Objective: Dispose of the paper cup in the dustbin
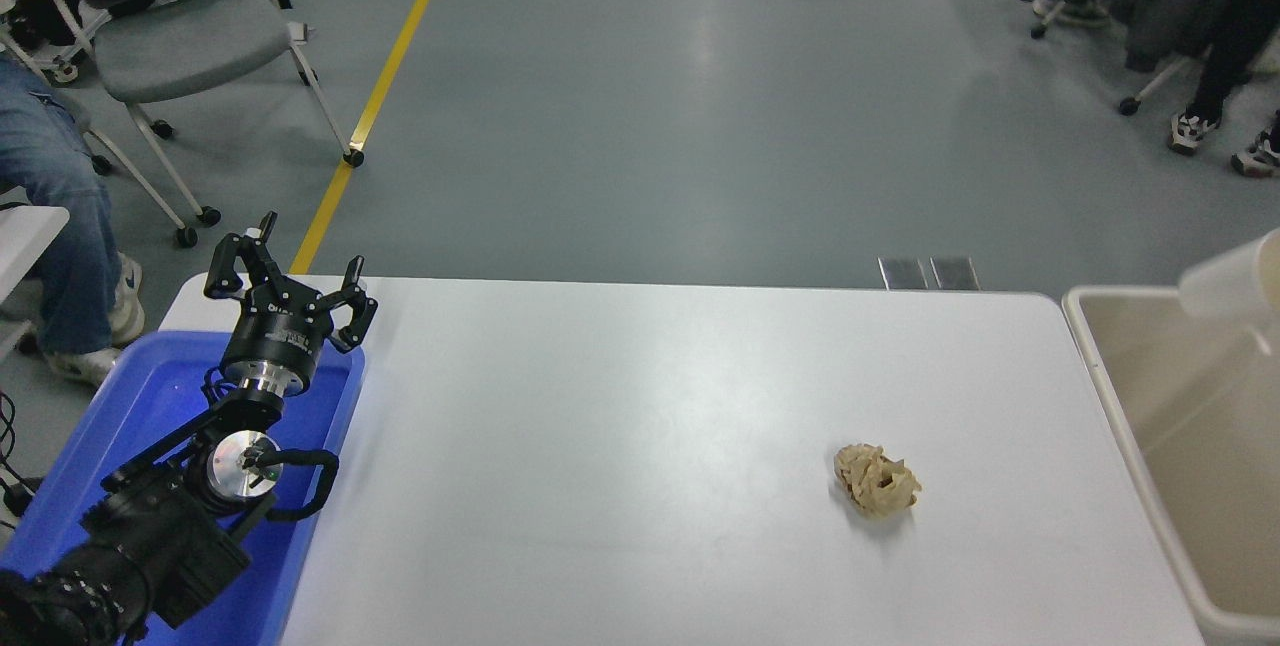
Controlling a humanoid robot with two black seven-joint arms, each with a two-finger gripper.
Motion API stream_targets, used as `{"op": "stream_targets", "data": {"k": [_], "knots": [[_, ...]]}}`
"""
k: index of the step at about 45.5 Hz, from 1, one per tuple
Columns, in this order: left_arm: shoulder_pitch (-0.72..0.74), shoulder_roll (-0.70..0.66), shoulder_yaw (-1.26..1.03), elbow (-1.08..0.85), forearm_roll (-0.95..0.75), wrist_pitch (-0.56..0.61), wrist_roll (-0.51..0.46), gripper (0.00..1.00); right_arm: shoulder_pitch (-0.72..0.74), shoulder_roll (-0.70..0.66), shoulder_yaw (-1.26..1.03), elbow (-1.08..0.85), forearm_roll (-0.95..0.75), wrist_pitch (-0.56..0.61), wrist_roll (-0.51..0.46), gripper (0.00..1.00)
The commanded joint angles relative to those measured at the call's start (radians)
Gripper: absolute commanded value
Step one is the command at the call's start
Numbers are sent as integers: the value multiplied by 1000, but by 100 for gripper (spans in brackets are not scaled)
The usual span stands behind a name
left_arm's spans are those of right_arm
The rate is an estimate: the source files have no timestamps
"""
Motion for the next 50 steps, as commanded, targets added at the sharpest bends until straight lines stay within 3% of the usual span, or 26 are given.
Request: {"op": "stream_targets", "data": {"k": [1, 19, 50], "knots": [[0, -1, 0, 0, 0, 0, 0, 100, -238, 217, 13, -393, 187, 9, 2, 0], [0, 1, 0, 0, 2, 0, -1, 100, -364, 438, 23, -599, 247, -18, -125, 0], [0, -1, 0, 0, 0, 0, 0, 100, -392, 487, 27, -605, 284, -73, -164, 0]]}}
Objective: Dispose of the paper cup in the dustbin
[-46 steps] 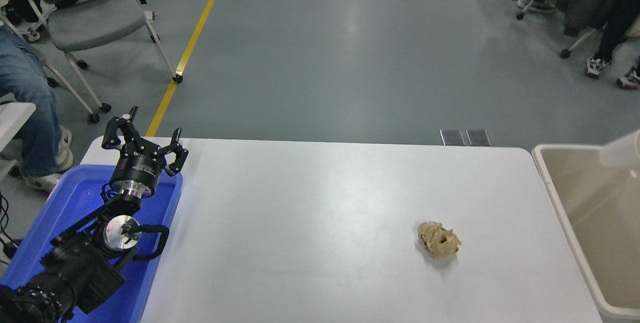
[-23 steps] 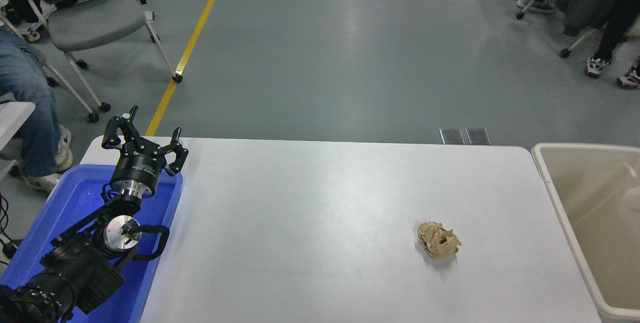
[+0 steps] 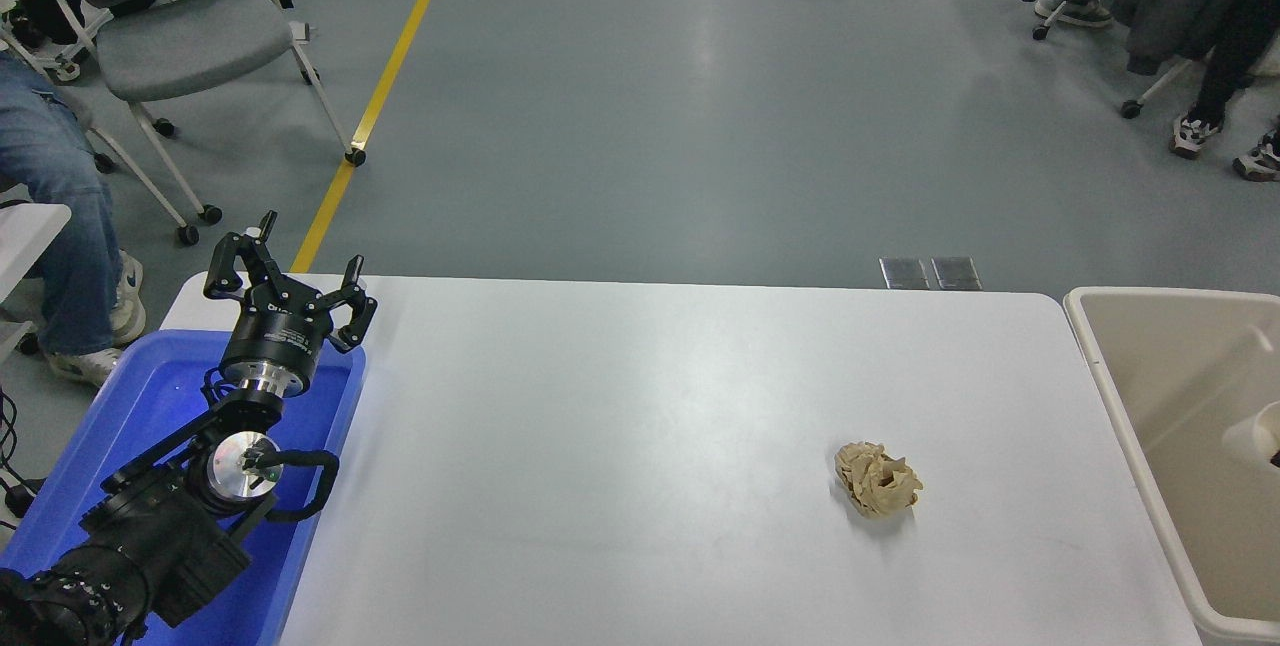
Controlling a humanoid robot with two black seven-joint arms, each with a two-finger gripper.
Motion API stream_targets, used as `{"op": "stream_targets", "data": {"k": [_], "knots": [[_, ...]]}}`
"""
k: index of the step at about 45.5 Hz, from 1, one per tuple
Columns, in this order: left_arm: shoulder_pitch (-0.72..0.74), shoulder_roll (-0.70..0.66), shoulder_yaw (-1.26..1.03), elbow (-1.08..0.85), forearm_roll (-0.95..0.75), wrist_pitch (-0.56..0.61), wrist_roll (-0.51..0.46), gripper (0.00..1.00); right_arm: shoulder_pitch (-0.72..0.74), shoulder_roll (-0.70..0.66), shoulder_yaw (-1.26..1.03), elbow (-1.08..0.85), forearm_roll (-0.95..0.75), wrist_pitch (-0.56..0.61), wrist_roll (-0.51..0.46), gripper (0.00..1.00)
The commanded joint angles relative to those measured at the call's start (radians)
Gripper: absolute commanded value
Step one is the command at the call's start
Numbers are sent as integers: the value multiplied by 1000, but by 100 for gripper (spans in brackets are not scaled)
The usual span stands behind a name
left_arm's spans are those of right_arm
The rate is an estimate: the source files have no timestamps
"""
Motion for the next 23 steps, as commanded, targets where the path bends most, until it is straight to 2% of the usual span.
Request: {"op": "stream_targets", "data": {"k": [1, 2, 4, 5, 6, 16, 19, 23], "knots": [[0, 0, 0, 0, 0, 0, 0, 100, -6, 10, 2, -6, 12, -11, -5, 0], [0, 0, 0, 0, 0, 0, -1, 100, -5, 10, 5, -5, 12, -12, -3, 8], [0, 0, 0, 0, 0, 0, 0, 100, -5, 10, 14, -6, 13, -22, -2, 56], [0, 1, 0, 0, 0, 0, 0, 100, -5, 11, 20, -6, 13, -31, 0, 72], [0, 0, 0, 0, 0, 0, 0, 100, -5, 11, 27, -6, 16, -46, 0, 79], [0, 0, 0, 0, 0, 0, 0, 100, -25, 11, 33, -6, 18, -117, 3, 82], [0, 0, 0, 0, 0, 0, 0, 100, -29, 13, 33, -6, 18, -129, 1, 89], [0, 1, 0, 0, 0, 0, 0, 100, -31, 11, 28, -6, 16, -123, -5, 89]]}}
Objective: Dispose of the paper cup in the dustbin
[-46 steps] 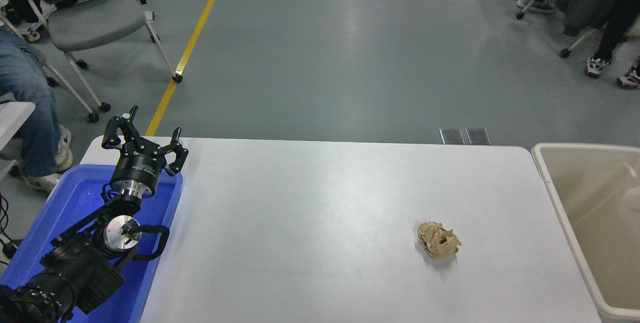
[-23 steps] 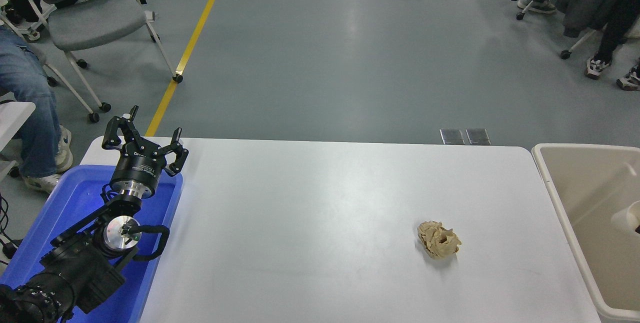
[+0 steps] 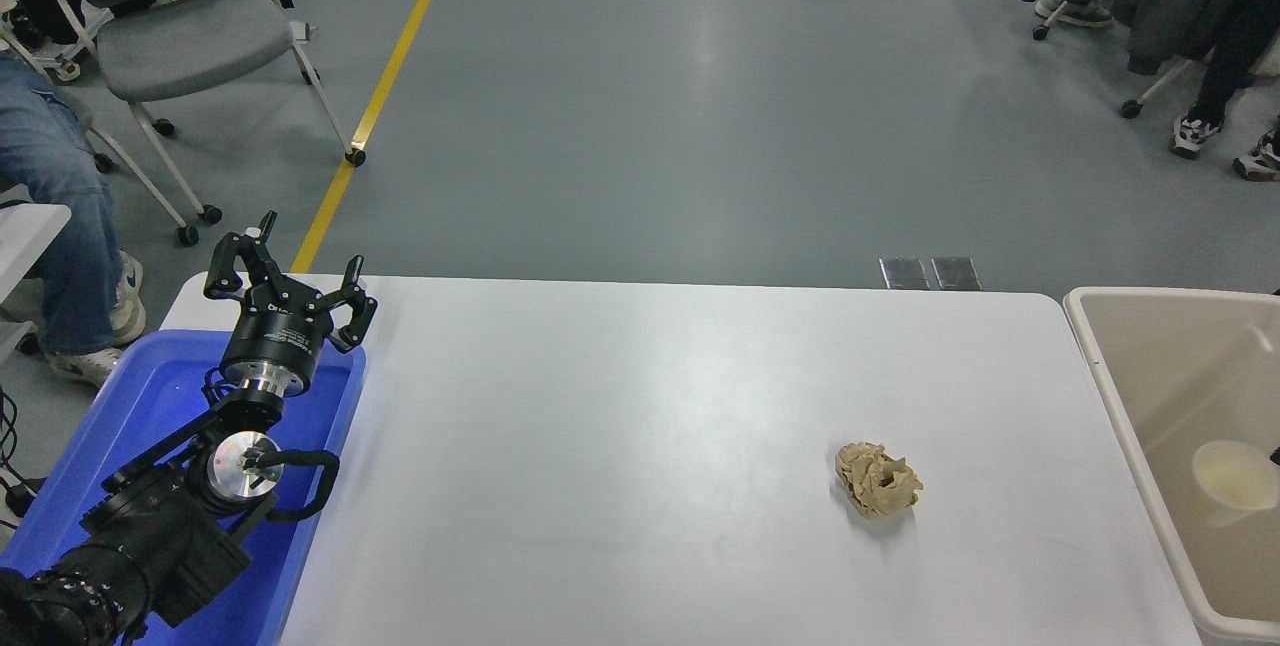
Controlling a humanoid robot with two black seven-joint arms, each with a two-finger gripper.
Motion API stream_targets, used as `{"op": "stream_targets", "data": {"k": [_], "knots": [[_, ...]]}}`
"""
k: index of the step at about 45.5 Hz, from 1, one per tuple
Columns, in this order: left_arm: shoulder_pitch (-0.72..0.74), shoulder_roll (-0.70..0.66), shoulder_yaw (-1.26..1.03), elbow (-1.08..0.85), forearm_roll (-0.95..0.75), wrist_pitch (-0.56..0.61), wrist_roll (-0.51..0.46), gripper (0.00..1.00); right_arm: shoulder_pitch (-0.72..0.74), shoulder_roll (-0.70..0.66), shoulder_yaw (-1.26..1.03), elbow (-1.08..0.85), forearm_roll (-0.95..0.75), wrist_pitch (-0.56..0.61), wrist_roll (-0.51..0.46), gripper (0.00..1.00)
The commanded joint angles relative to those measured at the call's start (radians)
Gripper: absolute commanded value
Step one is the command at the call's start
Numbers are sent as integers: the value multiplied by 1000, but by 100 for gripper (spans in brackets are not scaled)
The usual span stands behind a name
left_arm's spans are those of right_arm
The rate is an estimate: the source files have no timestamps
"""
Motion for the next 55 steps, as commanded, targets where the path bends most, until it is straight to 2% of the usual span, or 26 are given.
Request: {"op": "stream_targets", "data": {"k": [1, 18, 22, 29, 44, 49, 55], "knots": [[0, 0, 0, 0, 0, 0, 0, 100, -13, 1, -2, 0, 0, -30, -6, 89], [0, 1, 0, 0, 0, 0, 0, 100, 23, -1, 14, -4, 5, -67, -4, 89], [0, 0, 0, 0, 0, -1, 0, 100, 28, 1, 61, -2, 49, -105, -4, 100], [0, 0, 0, 0, 0, 0, 0, 100, 43, 91, 165, -4, 169, -119, -4, 100], [0, 0, 0, 0, 0, 0, 0, 100, 89, 102, 152, -4, 175, -112, 0, 100], [0, 0, 0, 0, 0, 0, 0, 100, 99, 93, 149, 3, 174, -89, 0, 100], [0, 0, 0, 0, 0, 0, 0, 100, 148, 47, 214, 4, 215, 123, 2, 100]]}}
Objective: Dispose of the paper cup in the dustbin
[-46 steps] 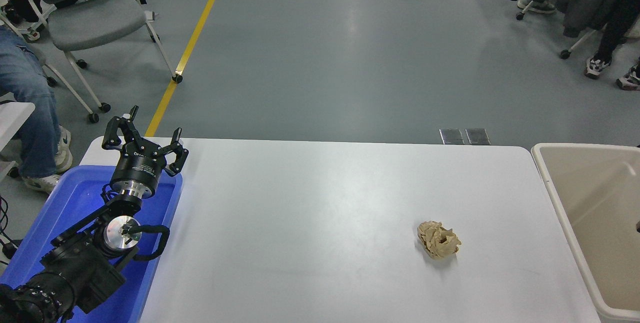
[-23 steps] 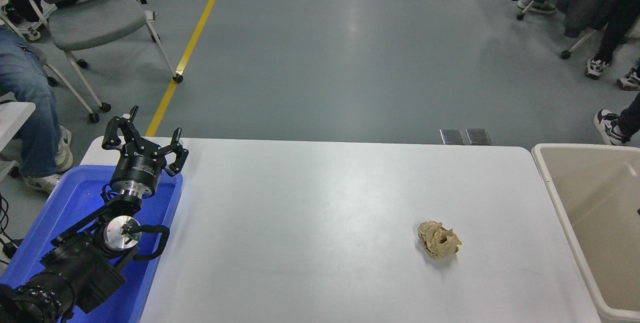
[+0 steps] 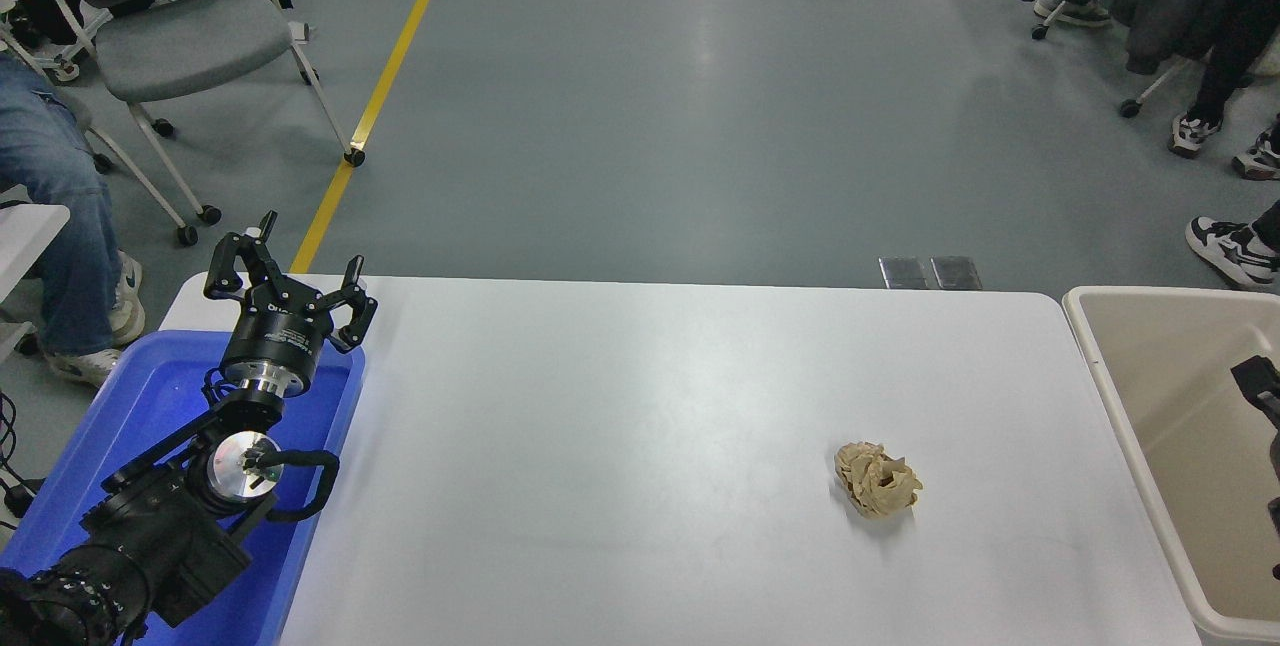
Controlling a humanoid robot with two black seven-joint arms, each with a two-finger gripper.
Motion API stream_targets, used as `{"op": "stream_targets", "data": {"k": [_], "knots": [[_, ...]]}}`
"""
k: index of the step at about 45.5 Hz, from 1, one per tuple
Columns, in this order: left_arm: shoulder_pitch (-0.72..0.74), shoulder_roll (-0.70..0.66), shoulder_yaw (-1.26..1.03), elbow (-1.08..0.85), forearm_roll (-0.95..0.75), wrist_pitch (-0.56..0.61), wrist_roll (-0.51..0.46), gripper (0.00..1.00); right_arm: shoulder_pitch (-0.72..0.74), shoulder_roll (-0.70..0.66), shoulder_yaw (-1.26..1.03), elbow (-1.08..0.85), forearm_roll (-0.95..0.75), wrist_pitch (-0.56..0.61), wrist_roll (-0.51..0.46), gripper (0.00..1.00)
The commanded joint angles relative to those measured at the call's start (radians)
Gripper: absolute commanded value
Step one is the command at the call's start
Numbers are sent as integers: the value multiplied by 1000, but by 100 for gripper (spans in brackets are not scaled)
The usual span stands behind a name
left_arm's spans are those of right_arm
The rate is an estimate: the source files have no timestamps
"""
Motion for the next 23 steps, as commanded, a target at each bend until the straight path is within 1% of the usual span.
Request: {"op": "stream_targets", "data": {"k": [1, 3, 5, 8, 12, 17, 23], "knots": [[0, 0, 0, 0, 0, 0, 0, 100, 72, -49, 92, 4, 74, 213, 3, 100], [0, 0, 0, 0, 0, 0, 0, 100, 99, -53, 192, 7, 153, 266, 6, 100], [0, 0, 0, 0, 0, 0, 0, 100, 112, -52, 255, 10, 196, 293, 6, 100], [0, 0, 0, 0, 0, 0, 0, 100, 134, -50, 315, 26, 217, 339, 6, 100], [0, 0, 0, 0, 0, 0, 0, 100, 177, -44, 352, 33, 229, 366, 9, 100], [0, 0, 0, 0, 1, 0, 0, 100, 197, -37, 448, 128, 260, 433, 51, 100], [0, 0, 0, 0, 0, 0, 0, 100, 194, -61, 578, 318, 260, 442, 71, 100]]}}
